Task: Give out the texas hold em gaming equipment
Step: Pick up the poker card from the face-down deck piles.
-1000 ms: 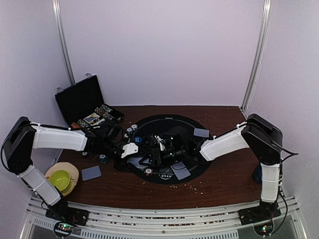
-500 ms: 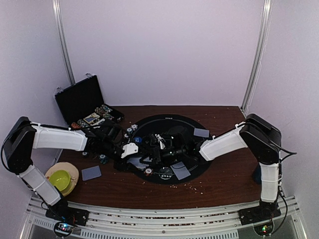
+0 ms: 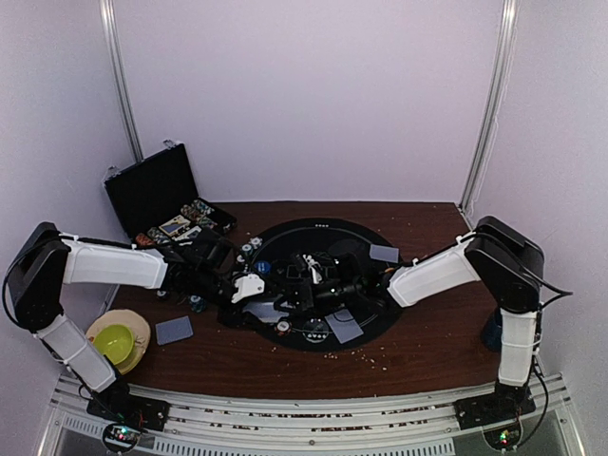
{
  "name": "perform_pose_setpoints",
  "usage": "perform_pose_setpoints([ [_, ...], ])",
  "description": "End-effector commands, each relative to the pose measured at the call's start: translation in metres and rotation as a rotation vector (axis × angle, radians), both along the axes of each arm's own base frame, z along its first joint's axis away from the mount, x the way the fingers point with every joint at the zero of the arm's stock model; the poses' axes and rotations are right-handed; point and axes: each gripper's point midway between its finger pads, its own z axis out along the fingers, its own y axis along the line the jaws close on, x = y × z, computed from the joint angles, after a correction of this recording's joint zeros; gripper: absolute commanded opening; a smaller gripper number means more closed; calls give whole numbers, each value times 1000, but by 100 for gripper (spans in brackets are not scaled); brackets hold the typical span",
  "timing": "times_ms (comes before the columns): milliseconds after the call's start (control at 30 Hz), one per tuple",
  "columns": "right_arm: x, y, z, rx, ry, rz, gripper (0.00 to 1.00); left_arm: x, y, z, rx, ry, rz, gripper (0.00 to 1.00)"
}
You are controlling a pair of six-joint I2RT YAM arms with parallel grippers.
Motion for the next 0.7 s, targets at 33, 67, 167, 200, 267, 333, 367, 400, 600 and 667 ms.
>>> perform_pose_setpoints([
  [33,-3,-5,27,49,-33,5,3,5,-8,6,-33,-27,-13,52],
  [67,-3,-6,28,48,-36,3,2,6,-8,6,-33,-27,-12,52],
  [167,-4,-8,32,51,-42,-1,0,5,-8,5,-32,-25,-11,52],
  [200,-5,-9,32,50,-41,-1,0,6,-8,6,-32,-27,-11,52],
  [267,-5,-11,34,51,-44,-3,0,6,-8,7,-33,-28,-11,52],
  [333,-6,-12,34,50,-44,-4,3,6,-8,6,-32,-28,-11,52],
  [367,-7,-12,34,51,-46,-2,6,6,-7,5,-31,-26,-10,52],
  [400,-7,-13,35,50,-47,-4,7,6,-7,5,-30,-24,-10,52],
  [600,-7,-13,34,46,-46,-4,11,6,-7,5,-29,-25,-10,52],
  [667,-7,-14,33,44,-46,-5,22,6,-8,5,-30,-26,-11,52],
])
